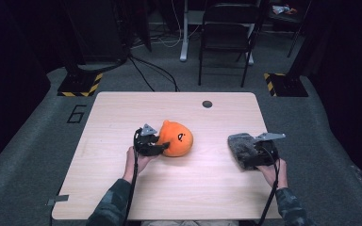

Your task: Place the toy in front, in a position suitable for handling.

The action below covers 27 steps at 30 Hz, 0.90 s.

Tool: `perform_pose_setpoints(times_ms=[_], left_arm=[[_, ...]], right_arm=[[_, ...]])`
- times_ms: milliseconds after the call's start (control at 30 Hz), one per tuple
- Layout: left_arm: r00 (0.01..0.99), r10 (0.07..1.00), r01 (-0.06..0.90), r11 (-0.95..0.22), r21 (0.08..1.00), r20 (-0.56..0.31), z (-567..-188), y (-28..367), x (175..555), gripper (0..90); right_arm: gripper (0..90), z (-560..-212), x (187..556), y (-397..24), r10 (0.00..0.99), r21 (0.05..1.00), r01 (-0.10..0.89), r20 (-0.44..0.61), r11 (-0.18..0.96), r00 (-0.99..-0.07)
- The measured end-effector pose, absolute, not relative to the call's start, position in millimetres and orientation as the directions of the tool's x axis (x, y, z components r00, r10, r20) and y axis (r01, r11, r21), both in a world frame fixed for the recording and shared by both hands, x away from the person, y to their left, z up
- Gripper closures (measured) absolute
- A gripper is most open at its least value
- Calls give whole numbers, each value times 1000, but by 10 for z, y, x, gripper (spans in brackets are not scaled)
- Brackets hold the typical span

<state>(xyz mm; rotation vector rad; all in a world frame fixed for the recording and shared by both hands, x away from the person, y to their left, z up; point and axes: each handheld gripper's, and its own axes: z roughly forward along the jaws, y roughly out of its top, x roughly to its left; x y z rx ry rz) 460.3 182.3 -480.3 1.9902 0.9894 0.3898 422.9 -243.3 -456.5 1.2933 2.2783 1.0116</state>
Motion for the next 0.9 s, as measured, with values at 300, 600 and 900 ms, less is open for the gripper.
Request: perform_pose_setpoints(times_ms=[300,600,900], left_arm=[[632,773,468,-322,823,-57,-4804,1800,4539,636],[619,783,449,-283,847,-67,-4723,1730,4468,687],[625,774,438,-236,867,-106,-4614,1647,4364,706]], right_arm=[[0,-4642,4319,-2333,816,702,610,71,368,-573],[15,-4602,4338,-2369,838,694,633,79,343,-540],[32,-4589,4322,-2394,835,689,634,77,350,-544]])
